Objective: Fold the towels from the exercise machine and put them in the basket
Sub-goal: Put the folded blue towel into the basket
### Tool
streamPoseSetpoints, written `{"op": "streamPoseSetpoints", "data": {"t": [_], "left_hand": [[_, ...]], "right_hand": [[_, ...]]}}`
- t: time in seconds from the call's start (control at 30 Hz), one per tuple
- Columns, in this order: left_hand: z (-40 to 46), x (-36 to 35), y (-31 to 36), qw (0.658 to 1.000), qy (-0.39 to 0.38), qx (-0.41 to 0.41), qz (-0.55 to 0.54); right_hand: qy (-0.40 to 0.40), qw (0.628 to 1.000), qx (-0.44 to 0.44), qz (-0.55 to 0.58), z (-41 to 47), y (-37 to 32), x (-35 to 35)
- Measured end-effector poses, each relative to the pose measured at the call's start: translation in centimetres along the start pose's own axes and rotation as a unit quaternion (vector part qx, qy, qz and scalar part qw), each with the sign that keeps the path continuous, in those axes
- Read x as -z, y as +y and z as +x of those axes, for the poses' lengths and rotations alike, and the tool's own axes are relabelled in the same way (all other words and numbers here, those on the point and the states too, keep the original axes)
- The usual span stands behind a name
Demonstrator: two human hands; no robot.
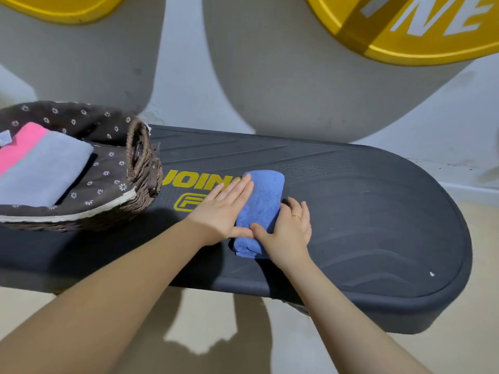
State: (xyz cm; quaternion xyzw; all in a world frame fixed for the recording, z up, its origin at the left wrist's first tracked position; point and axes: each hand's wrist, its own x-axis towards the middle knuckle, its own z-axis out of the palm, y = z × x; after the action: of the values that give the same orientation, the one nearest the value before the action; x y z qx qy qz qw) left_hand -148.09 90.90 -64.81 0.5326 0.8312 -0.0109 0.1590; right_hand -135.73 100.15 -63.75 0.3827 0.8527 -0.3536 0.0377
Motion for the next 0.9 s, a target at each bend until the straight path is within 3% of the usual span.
{"op": "streamPoseSetpoints", "data": {"t": [0.1, 0.27, 0.37, 0.43, 0.6, 0.73, 0.9], "left_hand": [[-0.5, 0.5, 0.0, 1.0, -0.012, 0.027, -0.001], [-3.1, 3.6, 0.5, 0.989, 0.124, 0.017, 0.073], [-4.6, 6.7, -1.6, 0.965, 0.197, -0.148, 0.091], [-6.4, 9.8, -2.9, 0.96, 0.168, -0.198, 0.108], [-12.6, 14.7, -7.6, 0.977, 0.126, -0.154, 0.073], [-16.8, 15.6, -12.8, 0.991, 0.113, -0.066, 0.026], [-18.1, 14.7, -16.6, 0.986, 0.116, 0.04, -0.115]], "right_hand": [[-0.003, 1.0, 0.001, 0.002, 0.0, -1.2, 0.3], [-0.008, 0.999, 0.046, -0.019, -2.1, -3.1, 1.1], [-0.027, 0.991, 0.12, -0.046, -3.3, -5.5, 2.6], [-0.066, 0.985, 0.159, -0.022, -4.2, -7.9, 3.9], [-0.115, 0.962, 0.232, -0.088, -6.5, -15.9, 5.9], [-0.111, 0.945, 0.274, -0.143, -6.1, -22.3, 5.1], [-0.154, 0.923, 0.274, -0.22, -2.5, -27.0, 3.8]]}}
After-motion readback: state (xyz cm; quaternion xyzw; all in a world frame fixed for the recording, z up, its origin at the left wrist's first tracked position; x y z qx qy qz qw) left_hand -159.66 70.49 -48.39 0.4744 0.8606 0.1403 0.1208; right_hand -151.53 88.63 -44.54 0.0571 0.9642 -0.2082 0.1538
